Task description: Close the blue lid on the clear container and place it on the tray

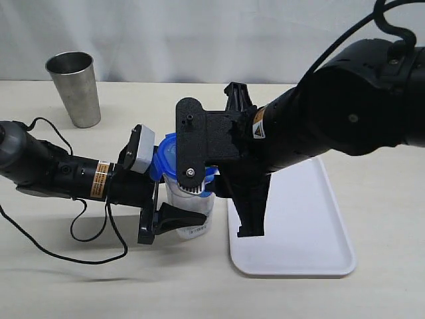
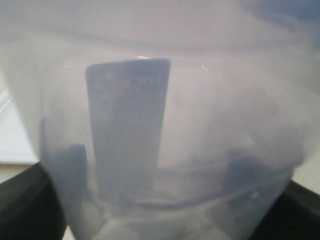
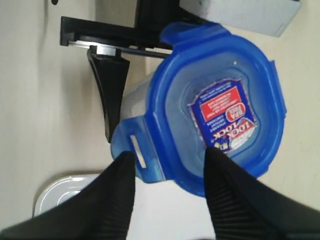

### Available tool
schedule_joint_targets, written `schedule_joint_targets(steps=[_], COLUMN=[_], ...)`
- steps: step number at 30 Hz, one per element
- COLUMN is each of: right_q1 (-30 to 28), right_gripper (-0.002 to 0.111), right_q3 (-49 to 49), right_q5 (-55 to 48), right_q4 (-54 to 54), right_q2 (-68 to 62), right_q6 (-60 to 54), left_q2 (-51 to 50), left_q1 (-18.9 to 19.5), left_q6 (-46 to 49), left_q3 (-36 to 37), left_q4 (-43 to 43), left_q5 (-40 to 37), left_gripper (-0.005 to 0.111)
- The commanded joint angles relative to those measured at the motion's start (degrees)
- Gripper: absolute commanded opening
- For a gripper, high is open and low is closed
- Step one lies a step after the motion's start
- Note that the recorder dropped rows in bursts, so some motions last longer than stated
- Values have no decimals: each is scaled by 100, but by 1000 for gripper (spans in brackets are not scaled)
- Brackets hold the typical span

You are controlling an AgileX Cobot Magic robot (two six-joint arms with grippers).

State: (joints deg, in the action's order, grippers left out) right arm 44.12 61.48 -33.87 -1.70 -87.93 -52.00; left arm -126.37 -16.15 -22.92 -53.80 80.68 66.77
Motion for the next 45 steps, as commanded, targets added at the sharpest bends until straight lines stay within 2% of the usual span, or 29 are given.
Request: schedule_joint_targets(steps=[1,11,16,21,27,32,41,45], right_q1=[3,3,3,125,319,405,470,470], right_gripper=[42,42,35,35,35,26,25,25], right_q3=[-52,-62,-268,-402,-584,-584,-584,-584], right_q5=[147,41,183,448,685,682,718,655], right_q4=[98,-71,-229,-402,-1570,-1667,-2349,-2338], right_q2=[-141,-820,-898,-921,-989,-1036,-1322,-1250], right_q6=[56,-76,-126,-79,1002,1059,1846,1931], left_q2=[-8,-8,-8,-8,-8,-8,-8,-8], left_q1=[-22,-22,-22,-22,-22,-22,-22,-22], left_q6=[9,9,9,9,9,9,9,9], left_q3=[-34,-34,-34,-34,-34,-34,-34,-34], left_q4=[-83,-83,-83,-83,-70,-70,-59,-59], left_q5=[3,174,186,237,250,262,293,293], left_gripper=[0,0,0,0,0,0,0,0])
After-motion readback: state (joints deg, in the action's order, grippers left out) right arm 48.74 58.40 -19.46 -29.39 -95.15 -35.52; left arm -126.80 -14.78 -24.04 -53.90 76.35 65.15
